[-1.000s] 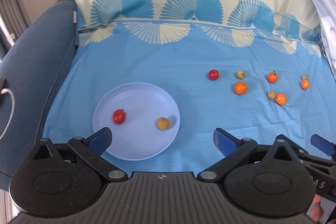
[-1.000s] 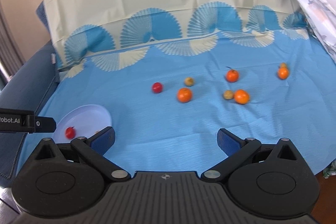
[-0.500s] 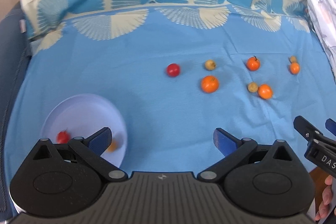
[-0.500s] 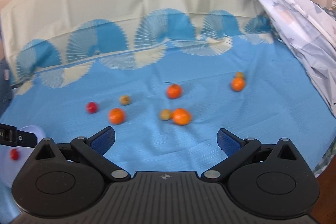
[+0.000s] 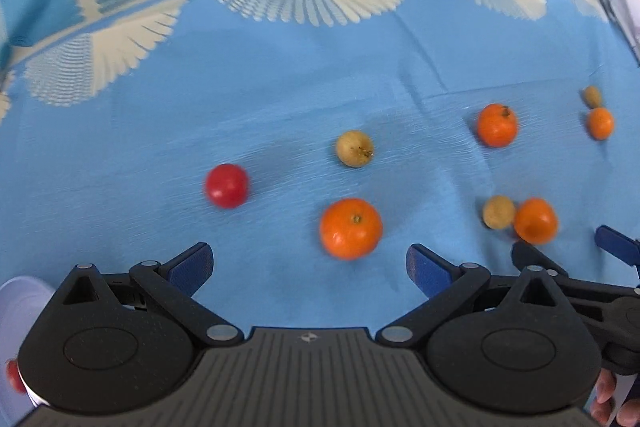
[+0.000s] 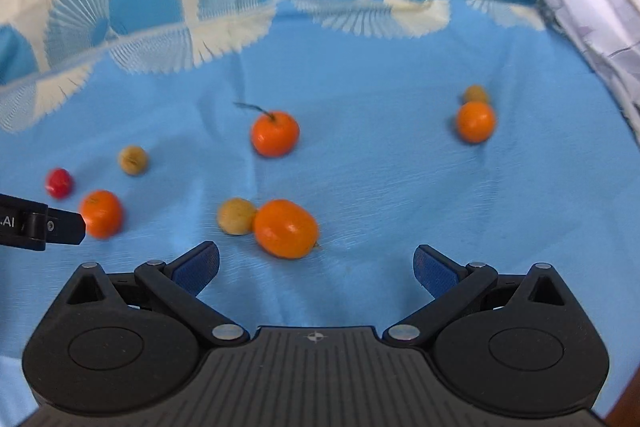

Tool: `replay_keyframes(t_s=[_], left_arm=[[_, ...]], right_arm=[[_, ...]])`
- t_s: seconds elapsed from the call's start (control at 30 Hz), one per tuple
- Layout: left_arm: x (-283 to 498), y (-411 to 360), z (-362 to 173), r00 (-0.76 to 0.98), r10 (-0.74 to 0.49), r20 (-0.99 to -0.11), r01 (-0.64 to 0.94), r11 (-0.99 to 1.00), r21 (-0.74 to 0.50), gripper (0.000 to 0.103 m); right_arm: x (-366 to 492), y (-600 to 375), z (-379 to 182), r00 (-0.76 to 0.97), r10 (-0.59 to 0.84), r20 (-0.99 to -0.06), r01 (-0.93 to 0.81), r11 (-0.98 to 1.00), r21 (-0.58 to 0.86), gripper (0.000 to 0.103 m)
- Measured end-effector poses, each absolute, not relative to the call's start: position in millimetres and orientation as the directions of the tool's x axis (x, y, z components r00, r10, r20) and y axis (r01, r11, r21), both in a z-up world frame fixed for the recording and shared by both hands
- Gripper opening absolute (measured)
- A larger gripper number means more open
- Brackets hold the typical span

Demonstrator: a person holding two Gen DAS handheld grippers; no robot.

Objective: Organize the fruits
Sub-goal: 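Reach the left tool to a mandarin and grasp it while the right tool grasps another mandarin, then carry both held mandarins over the plate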

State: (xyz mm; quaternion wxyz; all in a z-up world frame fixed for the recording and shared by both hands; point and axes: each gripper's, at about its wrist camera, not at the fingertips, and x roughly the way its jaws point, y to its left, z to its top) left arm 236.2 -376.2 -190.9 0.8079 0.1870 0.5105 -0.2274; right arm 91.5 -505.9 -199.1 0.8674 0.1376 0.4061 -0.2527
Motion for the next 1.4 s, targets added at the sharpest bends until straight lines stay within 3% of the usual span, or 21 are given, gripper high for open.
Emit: replay_keyframes(t_s=[0.13, 0.2, 0.97, 1.03, 1.07, 1.1, 1.13, 1.2, 1.27, 1.4], left_arm=[[250.5, -392.0, -218.0, 0.349, -0.139, -0.927, 0.558, 0.825, 0.087, 0.103], [254.6, -394.5, -227.0, 0.339, -0.131, -0.932, 0.555, 0.827, 0.085, 0.103], [258.9, -396.3, -225.3, 0.337, -0.153, -0.929, 0.571, 0.817, 0.073, 0.102], [259.5, -393.0, -220.9, 0.335, -0.184, -0.924, 0.579, 0.814, 0.048, 0.090], [258.6, -390.0, -216.5, 0.341, -0.203, -0.918, 0.581, 0.813, 0.036, 0.074], [258.3, -387.3, -212.5, 0.339, -0.225, -0.913, 0.589, 0.808, 0.019, 0.065], [257.7, -384.5, -208.5, 0.325, -0.254, -0.911, 0.601, 0.799, -0.009, 0.043], [255.6, -381.4, -203.4, 0.316, -0.273, -0.908, 0.608, 0.793, -0.027, 0.041], [249.5, -379.8, -197.8, 0.327, -0.290, -0.899, 0.625, 0.780, -0.024, 0.041], [236.8, -378.7, -187.5, 0.336, -0.297, -0.894, 0.638, 0.770, -0.016, 0.041]], right_arm=[[113.1, -521.7, -225.5, 0.524, -0.332, -0.784, 0.540, 0.842, 0.005, 0.102], [114.2, -520.2, -231.5, 0.564, -0.363, -0.742, 0.529, 0.848, -0.012, 0.102], [112.5, -518.1, -233.9, 0.582, -0.387, -0.716, 0.534, 0.845, -0.023, 0.102], [112.7, -518.0, -233.1, 0.575, -0.387, -0.721, 0.536, 0.844, -0.025, 0.102], [113.3, -517.8, -231.6, 0.563, -0.385, -0.731, 0.537, 0.843, -0.030, 0.102], [113.8, -517.3, -229.6, 0.551, -0.381, -0.742, 0.535, 0.844, -0.037, 0.100], [113.1, -516.0, -226.9, 0.551, -0.373, -0.747, 0.528, 0.849, -0.034, 0.093], [110.5, -510.1, -222.0, 0.566, -0.362, -0.741, 0.510, 0.859, -0.030, 0.063], [109.0, -504.1, -218.5, 0.588, -0.354, -0.727, 0.482, 0.875, -0.037, 0.041], [105.8, -506.2, -212.5, 0.583, -0.344, -0.736, 0.511, 0.860, 0.003, 0.041]])
